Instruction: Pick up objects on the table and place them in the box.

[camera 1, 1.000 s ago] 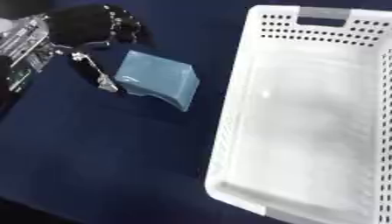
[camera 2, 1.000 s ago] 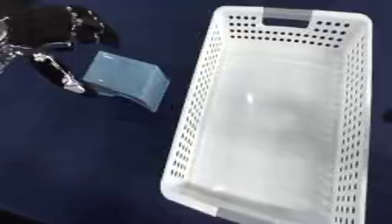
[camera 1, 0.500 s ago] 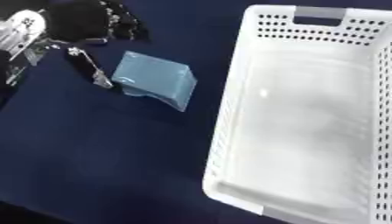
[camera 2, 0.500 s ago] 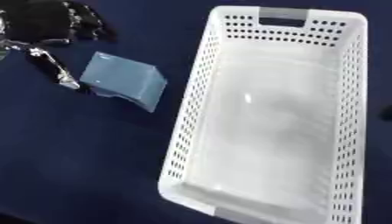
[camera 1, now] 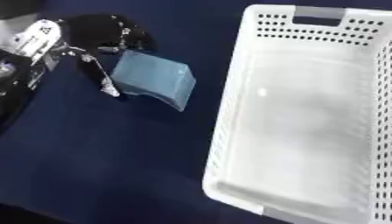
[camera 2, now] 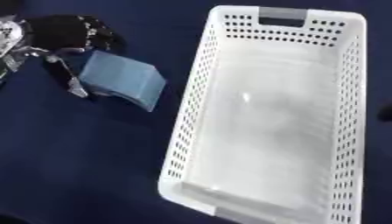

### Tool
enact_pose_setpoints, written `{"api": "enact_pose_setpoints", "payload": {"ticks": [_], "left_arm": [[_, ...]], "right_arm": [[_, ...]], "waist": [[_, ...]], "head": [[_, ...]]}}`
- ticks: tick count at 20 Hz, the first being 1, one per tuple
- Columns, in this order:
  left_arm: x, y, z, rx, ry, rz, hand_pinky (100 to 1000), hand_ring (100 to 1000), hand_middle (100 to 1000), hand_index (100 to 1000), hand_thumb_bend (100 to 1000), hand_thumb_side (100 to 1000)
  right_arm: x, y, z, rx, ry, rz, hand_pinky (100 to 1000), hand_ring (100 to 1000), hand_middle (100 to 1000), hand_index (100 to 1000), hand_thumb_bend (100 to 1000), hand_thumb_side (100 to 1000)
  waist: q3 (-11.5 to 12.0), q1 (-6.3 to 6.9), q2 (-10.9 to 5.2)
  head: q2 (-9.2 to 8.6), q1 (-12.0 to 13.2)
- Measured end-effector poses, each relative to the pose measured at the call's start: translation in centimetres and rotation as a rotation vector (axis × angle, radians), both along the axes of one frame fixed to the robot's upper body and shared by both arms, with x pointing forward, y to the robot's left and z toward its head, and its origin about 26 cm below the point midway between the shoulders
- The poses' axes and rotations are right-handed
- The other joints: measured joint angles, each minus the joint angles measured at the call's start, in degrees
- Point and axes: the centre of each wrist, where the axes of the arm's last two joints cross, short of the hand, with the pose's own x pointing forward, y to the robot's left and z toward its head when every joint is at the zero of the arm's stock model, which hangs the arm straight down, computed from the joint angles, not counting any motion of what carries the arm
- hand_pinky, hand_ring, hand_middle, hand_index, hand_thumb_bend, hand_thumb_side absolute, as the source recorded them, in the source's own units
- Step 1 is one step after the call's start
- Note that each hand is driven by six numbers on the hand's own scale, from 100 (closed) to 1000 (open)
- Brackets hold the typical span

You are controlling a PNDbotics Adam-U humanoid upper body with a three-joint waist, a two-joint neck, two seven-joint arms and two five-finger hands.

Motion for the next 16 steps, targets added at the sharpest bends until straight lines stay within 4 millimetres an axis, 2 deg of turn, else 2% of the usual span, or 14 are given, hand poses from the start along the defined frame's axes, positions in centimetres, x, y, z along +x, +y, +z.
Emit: {"api": "enact_pose_setpoints", "payload": {"ticks": [3,4,9,11,12,13,14,15,16], "left_arm": [[0.4,-0.2,-0.2,-0.001,0.043,0.017,732,787,825,933,825,683],[0.5,-0.4,-0.2,-0.007,0.053,0.019,716,779,825,931,787,688],[0.8,-1.0,-0.6,-0.047,0.096,0.02,698,766,814,919,750,688],[0.9,-1.1,-0.7,-0.058,0.11,0.021,674,743,783,887,721,671],[0.9,-1.1,-0.7,-0.064,0.116,0.018,636,704,745,856,688,603],[0.9,-1.1,-0.8,-0.073,0.121,0.011,648,718,759,868,696,627],[0.9,-1.1,-0.8,-0.085,0.126,0.0,557,626,657,783,582,396],[0.9,-1.1,-0.8,-0.102,0.126,-0.014,523,602,624,756,510,296],[0.8,-1.1,-0.9,-0.124,0.124,-0.031,369,509,505,640,220,113]], "right_arm": [[0.0,0.0,0.0,-0.001,0.0,0.001,823,688,674,998,100,729],[0.0,0.0,0.0,-0.001,0.0,0.001,823,688,674,999,100,729],[0.1,0.1,0.2,-0.001,-0.006,0.004,823,688,674,998,100,729],[0.1,0.1,0.2,-0.001,-0.007,0.004,823,688,674,999,100,729],[0.1,0.1,0.2,-0.001,-0.007,0.004,823,688,675,999,100,729],[0.1,0.1,0.2,-0.001,-0.007,0.004,823,688,675,999,100,729],[0.1,0.1,0.2,-0.001,-0.007,0.004,824,689,675,1000,100,729],[0.1,0.1,0.2,-0.001,-0.007,0.004,824,688,675,999,100,729],[0.1,0.1,0.2,-0.001,-0.007,0.004,824,689,675,1000,100,729]], "waist": [[0.0,0.01,0.0],[0.1,0.01,0.0],[0.1,0.01,0.0],[0.1,0.01,0.0],[0.1,0.01,0.0],[0.1,0.01,0.0],[0.1,0.01,0.0],[0.1,0.01,0.0],[0.1,0.01,0.0]], "head": [[0.0,0.0],[0.0,0.0],[0.0,0.0],[0.0,0.0],[0.0,0.0],[0.0,0.0],[0.0,0.0],[0.0,0.0],[0.0,0.0]]}}
